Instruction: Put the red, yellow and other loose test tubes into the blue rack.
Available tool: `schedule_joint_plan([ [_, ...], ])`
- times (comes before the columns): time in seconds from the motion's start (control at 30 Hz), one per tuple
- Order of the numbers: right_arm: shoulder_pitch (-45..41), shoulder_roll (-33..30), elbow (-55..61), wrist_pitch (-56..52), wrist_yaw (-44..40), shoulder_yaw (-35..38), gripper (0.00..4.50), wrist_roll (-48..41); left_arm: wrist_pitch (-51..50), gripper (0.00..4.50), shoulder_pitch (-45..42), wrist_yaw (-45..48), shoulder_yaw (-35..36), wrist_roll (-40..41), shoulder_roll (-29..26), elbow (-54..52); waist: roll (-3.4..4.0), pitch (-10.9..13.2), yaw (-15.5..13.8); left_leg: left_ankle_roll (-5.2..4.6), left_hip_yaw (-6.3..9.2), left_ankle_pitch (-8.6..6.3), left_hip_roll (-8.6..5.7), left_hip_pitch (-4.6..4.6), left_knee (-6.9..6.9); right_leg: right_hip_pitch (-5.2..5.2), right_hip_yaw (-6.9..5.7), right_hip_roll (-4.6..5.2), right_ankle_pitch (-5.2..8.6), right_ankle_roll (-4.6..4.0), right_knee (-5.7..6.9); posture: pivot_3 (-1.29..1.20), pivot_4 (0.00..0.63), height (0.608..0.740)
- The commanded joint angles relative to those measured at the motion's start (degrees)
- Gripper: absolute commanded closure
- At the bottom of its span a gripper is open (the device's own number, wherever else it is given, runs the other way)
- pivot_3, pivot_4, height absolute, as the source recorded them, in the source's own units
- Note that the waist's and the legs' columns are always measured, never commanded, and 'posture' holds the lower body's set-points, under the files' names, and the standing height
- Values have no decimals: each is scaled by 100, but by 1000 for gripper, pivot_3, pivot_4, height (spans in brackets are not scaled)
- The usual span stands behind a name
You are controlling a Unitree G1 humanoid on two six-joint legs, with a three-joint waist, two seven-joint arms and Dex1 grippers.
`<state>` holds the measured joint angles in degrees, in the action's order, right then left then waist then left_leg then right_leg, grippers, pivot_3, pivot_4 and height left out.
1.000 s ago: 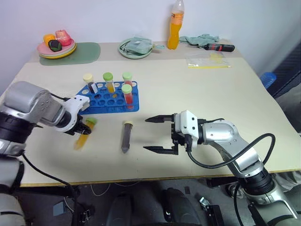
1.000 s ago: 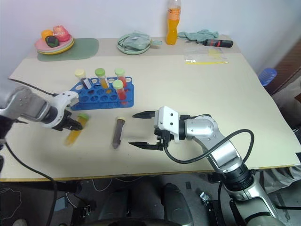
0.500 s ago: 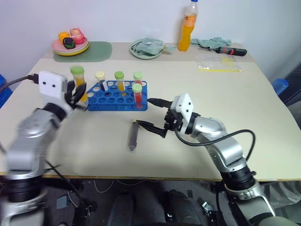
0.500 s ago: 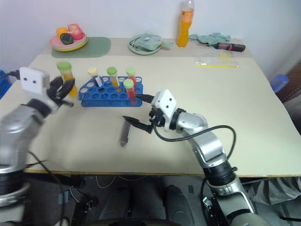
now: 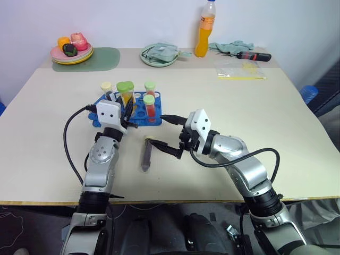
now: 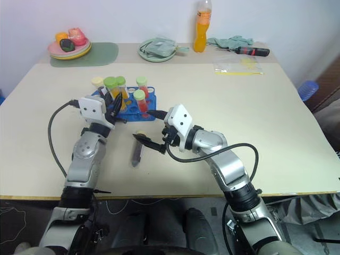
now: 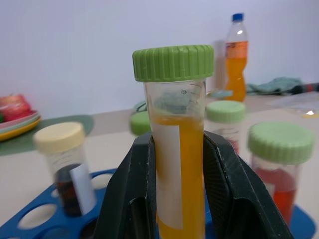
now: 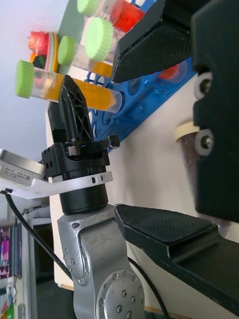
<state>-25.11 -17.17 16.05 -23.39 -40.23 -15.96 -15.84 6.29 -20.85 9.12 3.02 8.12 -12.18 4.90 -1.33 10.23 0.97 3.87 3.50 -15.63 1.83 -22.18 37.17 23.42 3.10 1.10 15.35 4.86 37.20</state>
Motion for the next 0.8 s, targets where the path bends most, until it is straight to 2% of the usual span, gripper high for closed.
schedule_joint_plan([
  [0.03,14,-7,328,3,69,60,196,-2,245,3600,-156,114,64,6,39,82,0,0,-7,0,0,0,0,0,0,0,0,0,0,0,0,0,150,740],
  [0.8,40,-12,329,-7,118,60,196,-36,98,3600,-237,91,120,-249,-41,332,0,0,-12,0,2,0,0,3,-1,-3,-1,-1,0,0,-1,0,150,740],
])
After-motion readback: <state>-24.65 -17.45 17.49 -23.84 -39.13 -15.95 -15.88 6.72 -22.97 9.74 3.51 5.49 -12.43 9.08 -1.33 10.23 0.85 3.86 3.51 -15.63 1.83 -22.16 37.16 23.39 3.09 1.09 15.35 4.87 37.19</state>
